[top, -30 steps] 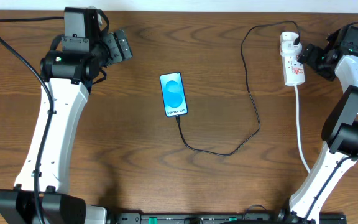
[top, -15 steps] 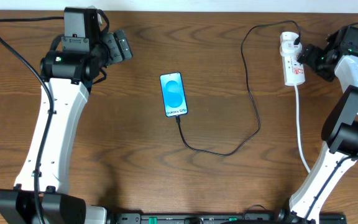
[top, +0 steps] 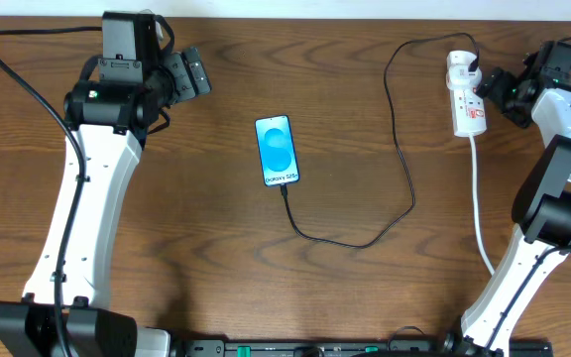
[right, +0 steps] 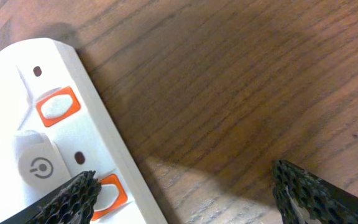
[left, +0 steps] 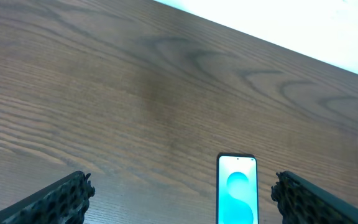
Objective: Plug charger to phone and switch on socket
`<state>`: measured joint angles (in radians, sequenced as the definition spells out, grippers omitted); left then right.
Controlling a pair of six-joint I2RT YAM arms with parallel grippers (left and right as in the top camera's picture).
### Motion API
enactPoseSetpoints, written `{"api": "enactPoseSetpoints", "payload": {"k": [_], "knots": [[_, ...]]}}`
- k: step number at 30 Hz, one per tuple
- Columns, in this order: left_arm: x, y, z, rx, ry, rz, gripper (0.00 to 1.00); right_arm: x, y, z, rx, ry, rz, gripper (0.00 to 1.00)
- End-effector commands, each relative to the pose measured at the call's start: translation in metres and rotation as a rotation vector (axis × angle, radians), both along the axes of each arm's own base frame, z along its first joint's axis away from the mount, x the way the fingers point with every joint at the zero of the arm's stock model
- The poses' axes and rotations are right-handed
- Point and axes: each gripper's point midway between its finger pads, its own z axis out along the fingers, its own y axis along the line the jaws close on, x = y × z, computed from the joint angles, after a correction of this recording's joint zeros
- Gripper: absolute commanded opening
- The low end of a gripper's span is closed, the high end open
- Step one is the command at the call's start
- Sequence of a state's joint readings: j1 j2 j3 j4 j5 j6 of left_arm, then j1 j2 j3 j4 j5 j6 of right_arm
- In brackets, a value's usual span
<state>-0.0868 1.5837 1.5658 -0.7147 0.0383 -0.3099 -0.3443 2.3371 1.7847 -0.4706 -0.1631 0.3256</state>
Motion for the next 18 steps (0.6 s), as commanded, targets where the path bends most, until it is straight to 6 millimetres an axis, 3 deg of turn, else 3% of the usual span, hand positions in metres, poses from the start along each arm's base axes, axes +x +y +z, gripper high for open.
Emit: {"api": "enactPoseSetpoints", "payload": {"k": [1, 6, 18], "knots": [[-0.001, 0.003, 0.005, 0.013, -0.011, 0.006, 0.96, -0.001, 0.021, -0.015, 0.001, 0.035, 0.058, 0.88], [-0.001, 0.003, 0.005, 0.013, -0.01, 0.006, 0.96, 0.001, 0.033, -0.016, -0.003, 0.043, 0.085, 0.88], [-0.001, 0.003, 0.005, 0.013, -0.011, 0.006, 0.96, -0.007, 0.039, -0.021, 0.013, 0.081, 0.111, 0.86]]}}
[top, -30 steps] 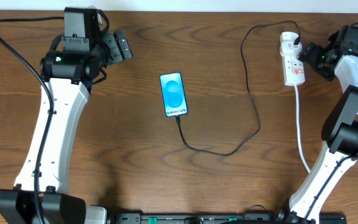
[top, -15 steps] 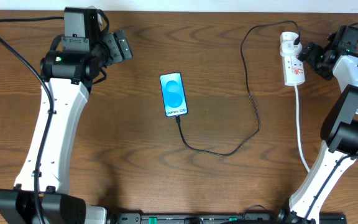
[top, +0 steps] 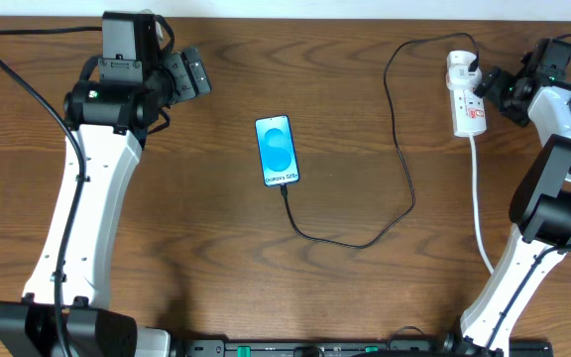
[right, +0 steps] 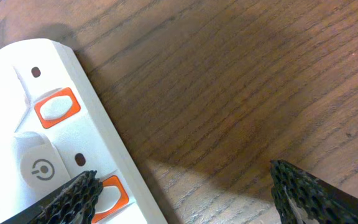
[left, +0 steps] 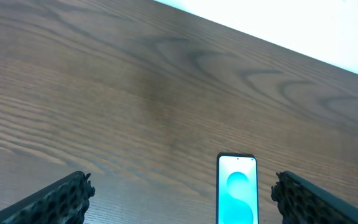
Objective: Plug charger to phone and switch on socket
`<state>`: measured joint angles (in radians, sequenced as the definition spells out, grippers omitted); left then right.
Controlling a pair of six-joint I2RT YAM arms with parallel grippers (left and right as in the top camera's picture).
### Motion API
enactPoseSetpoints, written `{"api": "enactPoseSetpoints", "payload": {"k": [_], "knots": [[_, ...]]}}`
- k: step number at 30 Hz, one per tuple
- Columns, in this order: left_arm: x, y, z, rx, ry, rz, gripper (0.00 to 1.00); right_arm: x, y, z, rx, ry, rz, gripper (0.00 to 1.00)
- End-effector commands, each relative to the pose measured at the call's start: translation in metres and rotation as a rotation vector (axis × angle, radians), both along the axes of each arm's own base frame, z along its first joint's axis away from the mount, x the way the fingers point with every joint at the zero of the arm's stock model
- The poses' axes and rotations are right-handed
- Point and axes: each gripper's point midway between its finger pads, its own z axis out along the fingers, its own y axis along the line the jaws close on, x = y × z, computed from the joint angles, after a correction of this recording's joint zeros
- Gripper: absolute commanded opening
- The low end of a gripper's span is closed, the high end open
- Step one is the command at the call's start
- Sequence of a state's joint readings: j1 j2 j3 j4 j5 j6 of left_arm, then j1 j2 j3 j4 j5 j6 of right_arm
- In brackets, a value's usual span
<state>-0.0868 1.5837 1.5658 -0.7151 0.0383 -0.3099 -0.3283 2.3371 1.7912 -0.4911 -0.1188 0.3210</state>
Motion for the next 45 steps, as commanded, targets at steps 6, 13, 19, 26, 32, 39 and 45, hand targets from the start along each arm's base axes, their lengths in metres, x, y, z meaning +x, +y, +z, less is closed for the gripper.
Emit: {"api": "enactPoseSetpoints", "payload": {"k": [6, 13, 19, 26, 32, 39, 45], "knots": [[-0.001, 0.003, 0.005, 0.013, -0.011, 0.006, 0.96, -0.007, 0.041, -0.02, 0.062, 0.058, 0.133, 0.82], [-0.001, 0.003, 0.005, 0.013, -0.011, 0.006, 0.96, -0.013, 0.043, -0.028, 0.066, 0.079, 0.139, 0.81], [-0.001, 0.003, 0.005, 0.013, -0.011, 0.006, 0.96, -0.021, 0.046, -0.041, 0.072, 0.095, 0.139, 0.81], [-0.001, 0.003, 0.005, 0.013, -0.011, 0.006, 0.96, -0.023, 0.05, -0.043, 0.091, 0.096, 0.149, 0.81], [-0.001, 0.003, 0.005, 0.013, -0.011, 0.006, 0.96, -0.023, 0.051, -0.043, 0.093, 0.097, 0.15, 0.86], [-0.001, 0.003, 0.005, 0.013, -0.011, 0.006, 0.96, -0.023, 0.04, -0.001, 0.031, 0.06, 0.148, 0.9], [-0.001, 0.003, 0.005, 0.013, -0.011, 0.006, 0.96, -0.037, 0.032, 0.071, -0.073, 0.023, 0.154, 0.93]]}}
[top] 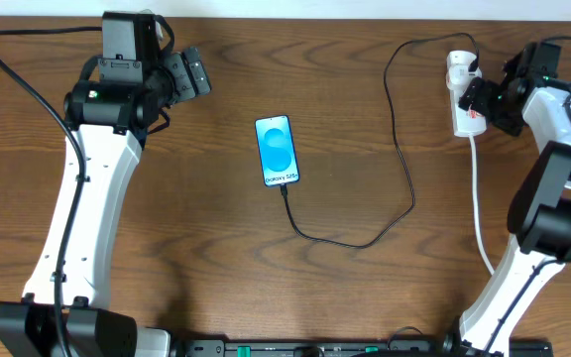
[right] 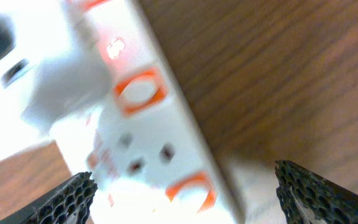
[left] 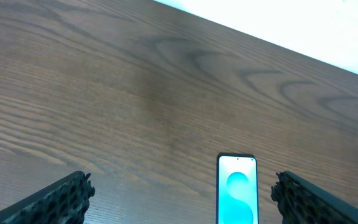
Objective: Plug charger to phone and switch on socket
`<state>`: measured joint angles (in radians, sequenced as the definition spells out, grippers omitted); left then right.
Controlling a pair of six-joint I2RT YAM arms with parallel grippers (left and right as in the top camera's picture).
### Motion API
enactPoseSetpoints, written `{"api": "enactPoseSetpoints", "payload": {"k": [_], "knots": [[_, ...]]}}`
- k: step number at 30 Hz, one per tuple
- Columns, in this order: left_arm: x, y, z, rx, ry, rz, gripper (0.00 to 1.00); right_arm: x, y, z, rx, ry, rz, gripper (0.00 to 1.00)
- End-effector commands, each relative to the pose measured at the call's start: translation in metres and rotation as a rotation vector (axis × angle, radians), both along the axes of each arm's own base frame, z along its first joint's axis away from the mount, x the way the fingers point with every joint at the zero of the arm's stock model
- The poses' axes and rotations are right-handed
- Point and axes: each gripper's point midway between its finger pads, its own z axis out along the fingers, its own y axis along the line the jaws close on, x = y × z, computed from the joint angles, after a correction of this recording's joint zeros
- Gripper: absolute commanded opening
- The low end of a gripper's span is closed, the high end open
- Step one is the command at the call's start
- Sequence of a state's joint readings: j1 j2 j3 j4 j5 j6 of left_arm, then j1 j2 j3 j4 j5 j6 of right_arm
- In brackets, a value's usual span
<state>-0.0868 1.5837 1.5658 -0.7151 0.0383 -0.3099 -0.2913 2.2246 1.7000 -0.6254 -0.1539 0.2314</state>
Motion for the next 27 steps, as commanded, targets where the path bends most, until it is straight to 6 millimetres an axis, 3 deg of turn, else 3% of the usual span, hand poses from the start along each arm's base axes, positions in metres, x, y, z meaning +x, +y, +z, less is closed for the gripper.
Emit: {"api": "enactPoseSetpoints", "payload": {"k": [1, 6, 8, 11, 13, 20, 27], "knots": [[-0.001, 0.003, 0.005, 0.013, -0.011, 0.006, 0.96, -0.009, -0.005, 0.087, -0.105, -0.105, 0.045, 0.93], [-0.001, 0.003, 0.005, 0.013, -0.011, 0.006, 0.96, -0.044, 0.009, 0.161, -0.139, -0.157, 0.098, 0.96], [-0.001, 0.003, 0.005, 0.013, -0.011, 0.006, 0.96, -0.067, 0.024, 0.192, -0.142, -0.18, 0.175, 0.97], [-0.001, 0.003, 0.005, 0.013, -0.011, 0.006, 0.96, -0.109, 0.049, 0.233, -0.124, -0.21, 0.281, 0.99], [-0.001, 0.003, 0.005, 0.013, -0.011, 0.006, 0.96, -0.151, 0.074, 0.268, -0.083, -0.253, 0.325, 0.99], [-0.001, 0.003, 0.005, 0.013, -0.011, 0.006, 0.96, -0.245, 0.108, 0.322, -0.075, -0.344, 0.32, 0.99], [-0.001, 0.003, 0.005, 0.013, -0.011, 0.006, 0.96, -0.315, 0.126, 0.355, -0.207, -0.48, 0.384, 0.99]]}}
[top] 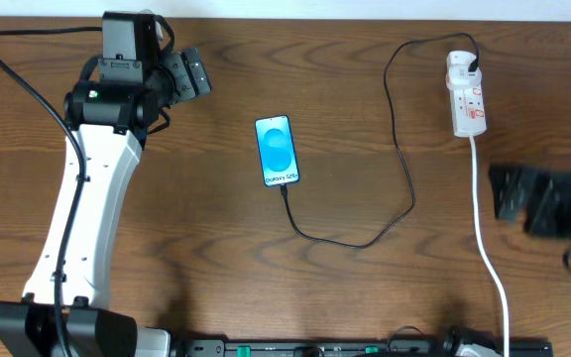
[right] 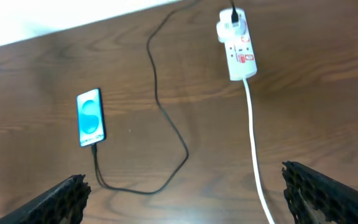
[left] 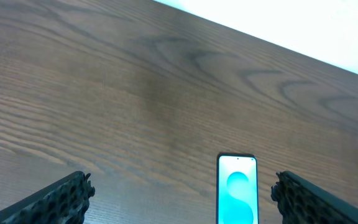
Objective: Plug charger to phone and switch on socket
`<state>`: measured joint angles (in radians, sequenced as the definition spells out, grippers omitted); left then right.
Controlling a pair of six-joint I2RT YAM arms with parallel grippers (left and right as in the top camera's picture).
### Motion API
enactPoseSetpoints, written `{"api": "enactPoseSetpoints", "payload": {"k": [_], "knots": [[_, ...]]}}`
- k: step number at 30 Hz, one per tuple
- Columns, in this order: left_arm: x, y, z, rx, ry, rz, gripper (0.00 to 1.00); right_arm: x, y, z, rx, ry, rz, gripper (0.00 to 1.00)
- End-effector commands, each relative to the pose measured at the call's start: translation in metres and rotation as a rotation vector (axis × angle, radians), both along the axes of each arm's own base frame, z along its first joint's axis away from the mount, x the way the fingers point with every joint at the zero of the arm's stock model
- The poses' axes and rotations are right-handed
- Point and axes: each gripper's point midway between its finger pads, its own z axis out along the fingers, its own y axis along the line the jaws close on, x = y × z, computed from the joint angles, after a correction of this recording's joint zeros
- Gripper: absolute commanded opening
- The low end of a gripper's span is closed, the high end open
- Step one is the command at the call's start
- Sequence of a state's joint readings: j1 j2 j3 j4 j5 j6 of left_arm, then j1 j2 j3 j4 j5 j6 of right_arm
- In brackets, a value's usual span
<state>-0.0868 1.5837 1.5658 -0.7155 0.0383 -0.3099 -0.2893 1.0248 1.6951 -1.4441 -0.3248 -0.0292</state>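
The phone (top: 277,151) lies flat at the table's middle with its screen lit blue, and shows too in the left wrist view (left: 236,190) and the right wrist view (right: 91,117). A black charger cable (top: 404,169) runs from its lower end in a loop to a plug at the top of the white power strip (top: 467,94), seen at the back right (right: 238,46). My right gripper (right: 185,199) is open, raised high over the front right, a blurred dark shape (top: 512,193). My left gripper (left: 182,193) hangs open at the back left (top: 191,74), holding nothing.
The strip's white cord (top: 482,218) runs down the right side to the front edge. The brown wooden table (top: 196,258) ends at a white wall along the back.
My right gripper was right over the power strip at the back right. Now it is raised and drawn back to the front right, well away from the strip. The left arm has not moved.
My right gripper stood open just to the right of the strip, close to its orange switches. Then it was over the strip, where a small red light glowed beside a switch. Now it is far from it. Phone, cable and left arm stayed put.
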Motion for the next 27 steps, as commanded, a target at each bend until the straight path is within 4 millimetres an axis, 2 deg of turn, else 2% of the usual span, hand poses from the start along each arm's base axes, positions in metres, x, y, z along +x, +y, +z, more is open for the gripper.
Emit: {"api": "enactPoseSetpoints", "payload": {"k": [1, 5, 8, 11, 14, 18, 20, 27], "knots": [[-0.001, 0.003, 0.005, 0.013, -0.011, 0.006, 0.96, -0.03, 0.011, 0.017, -0.115, -0.104, 0.09, 0.99], [-0.001, 0.003, 0.005, 0.013, -0.011, 0.006, 0.96, -0.07, 0.032, 0.03, -0.249, -0.229, 0.225, 0.99], [-0.001, 0.003, 0.005, 0.013, -0.011, 0.006, 0.96, -0.094, 0.038, 0.033, -0.286, -0.284, 0.218, 0.99], [-0.001, 0.003, 0.005, 0.013, -0.011, 0.006, 0.96, -0.108, 0.039, 0.027, -0.317, -0.292, 0.218, 0.99], [-0.001, 0.003, 0.005, 0.013, -0.011, 0.006, 0.96, -0.114, 0.041, 0.012, -0.384, -0.29, 0.27, 0.99], [-0.001, 0.003, 0.005, 0.013, -0.011, 0.006, 0.96, -0.111, 0.04, -0.011, -0.467, -0.334, 0.31, 0.99], [-0.001, 0.003, 0.005, 0.013, -0.011, 0.006, 0.96, -0.102, 0.039, -0.021, -0.488, -0.387, 0.312, 0.99], [-0.001, 0.003, 0.005, 0.013, -0.011, 0.006, 0.96, -0.052, 0.035, -0.054, -0.375, -0.569, 0.243, 0.99]]}}
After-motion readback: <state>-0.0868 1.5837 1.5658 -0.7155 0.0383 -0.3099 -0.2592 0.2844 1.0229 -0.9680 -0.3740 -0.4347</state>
